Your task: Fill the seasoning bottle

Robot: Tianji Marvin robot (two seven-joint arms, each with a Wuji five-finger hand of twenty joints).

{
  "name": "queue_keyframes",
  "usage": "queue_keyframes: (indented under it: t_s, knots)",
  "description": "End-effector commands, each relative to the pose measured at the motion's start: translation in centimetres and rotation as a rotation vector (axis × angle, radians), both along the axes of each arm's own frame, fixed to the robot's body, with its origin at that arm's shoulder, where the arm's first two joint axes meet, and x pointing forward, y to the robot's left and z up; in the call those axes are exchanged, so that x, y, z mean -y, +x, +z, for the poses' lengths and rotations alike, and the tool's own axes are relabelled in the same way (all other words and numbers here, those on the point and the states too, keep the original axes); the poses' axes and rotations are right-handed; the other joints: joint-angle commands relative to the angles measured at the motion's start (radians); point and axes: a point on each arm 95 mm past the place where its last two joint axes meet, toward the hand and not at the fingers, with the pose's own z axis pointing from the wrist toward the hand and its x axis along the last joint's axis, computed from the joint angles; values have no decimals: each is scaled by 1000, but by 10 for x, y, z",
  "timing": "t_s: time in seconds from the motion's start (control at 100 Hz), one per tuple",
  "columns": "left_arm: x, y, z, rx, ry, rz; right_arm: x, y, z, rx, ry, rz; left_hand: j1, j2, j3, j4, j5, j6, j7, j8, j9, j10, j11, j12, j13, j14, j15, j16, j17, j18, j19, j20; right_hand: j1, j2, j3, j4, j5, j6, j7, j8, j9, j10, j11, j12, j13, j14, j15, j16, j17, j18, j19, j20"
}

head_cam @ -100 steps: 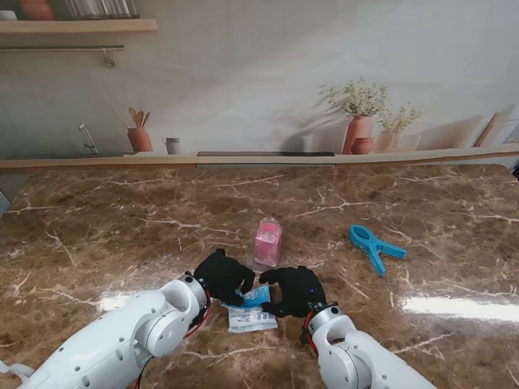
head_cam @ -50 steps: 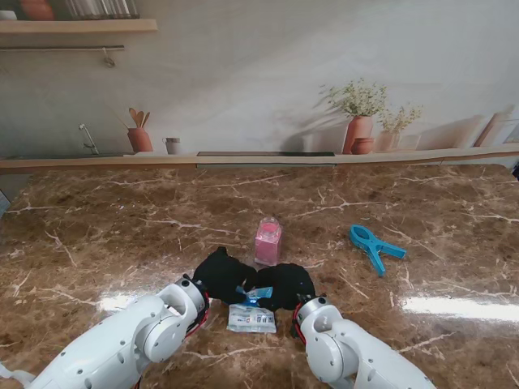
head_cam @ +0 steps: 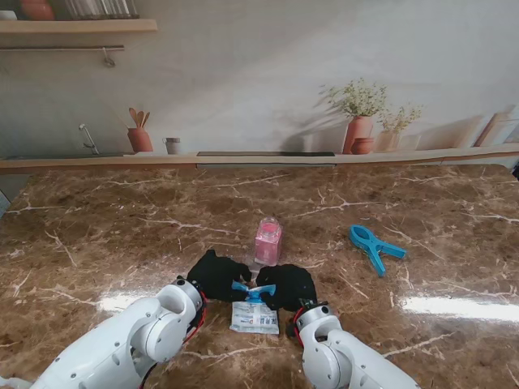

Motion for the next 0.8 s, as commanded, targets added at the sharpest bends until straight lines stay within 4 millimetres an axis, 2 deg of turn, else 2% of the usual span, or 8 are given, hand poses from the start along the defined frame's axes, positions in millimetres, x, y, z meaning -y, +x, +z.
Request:
queue_keyframes:
  t_s: [0.0, 0.03, 0.11, 0.2, 0.28, 0.52, 0.63, 0.79]
  knots:
    - [-2, -4, -13, -32, -29, 14, -2, -10, -13, -54, 4, 0, 109, 21, -53, -41, 57, -48, 56, -26, 84, 12, 23, -17, 32, 24, 10, -11, -12, 14, 10, 37, 74, 23, 77, 33, 27, -108, 25, 35, 8, -35, 38, 26, -2, -2, 23, 28, -1, -9, 44, -8]
    - [-2, -3, -15, -34, -52, 19, -2, -10, -13, -54, 8, -2, 188, 25, -89, -44, 80, -81, 144, -63, 131, 0, 32, 33, 57, 22, 29, -10, -6, 10, 24, 47, 74, 23, 76, 33, 27, -108, 24, 36, 8, -35, 38, 26, -2, -2, 23, 28, -2, -9, 43, -8]
    - [1, -2, -17, -38, -116, 33, -2, -11, -14, -65, 14, -5, 294, 78, 14, -81, 173, -142, 341, -46, 264, -14, 63, 210, 117, 41, 100, 19, -1, 10, 61, 69, 74, 25, 71, 32, 25, -107, 20, 38, 5, -36, 38, 28, -5, -2, 21, 26, -10, -8, 35, -11]
    - [2, -1, -18, -55, -127, 48, -1, -12, -15, -79, 10, -6, 347, 131, -21, -80, 124, -201, 428, 258, 251, -1, 203, 382, 112, 66, 183, 101, -23, 7, 74, 77, 75, 24, 49, 28, 19, -90, 4, 10, 2, -30, 25, 17, -7, -4, 13, 18, -14, -4, 21, -15]
    - [2, 1, -18, -63, -99, 58, 1, -13, -16, -95, 1, -7, 353, 144, -6, -71, 114, -203, 436, 455, 256, -8, 262, 480, 110, 75, 232, 153, -30, 7, 77, 83, 71, 21, 12, 17, 3, -61, 25, -101, 5, -18, 4, -30, -7, -3, -10, -13, -22, 1, 2, -27]
    - [2, 2, -19, -74, 6, 66, 9, -14, -18, -124, -36, -19, 328, 127, 70, -44, 124, -188, 459, 612, 286, -7, 334, 540, 137, 90, 294, 201, -20, 12, 100, 95, -18, 42, -93, -6, -87, 39, -12, -410, -37, 17, -102, -187, -45, 19, -108, -100, -75, 15, -65, -53]
    - [3, 3, -18, -78, 68, 51, 9, -13, -19, -104, -53, -30, 324, 129, 79, -42, 122, -190, 458, 622, 286, -11, 334, 541, 133, 84, 287, 198, -24, 9, 95, 92, 44, 97, -80, 6, 29, -16, 78, -446, 63, 9, -36, -200, 34, 13, -47, -86, -29, 23, -37, -43]
    - [3, 2, -18, -43, 134, 23, 9, -10, -23, -27, -125, -14, 318, 124, 80, -42, 120, -201, 450, 634, 289, -18, 328, 542, 141, 74, 278, 191, -15, 5, 96, 87, 78, 77, -95, -15, 75, -63, 94, -478, 103, 18, -27, -226, 67, 8, -28, -86, -1, 21, -18, -50]
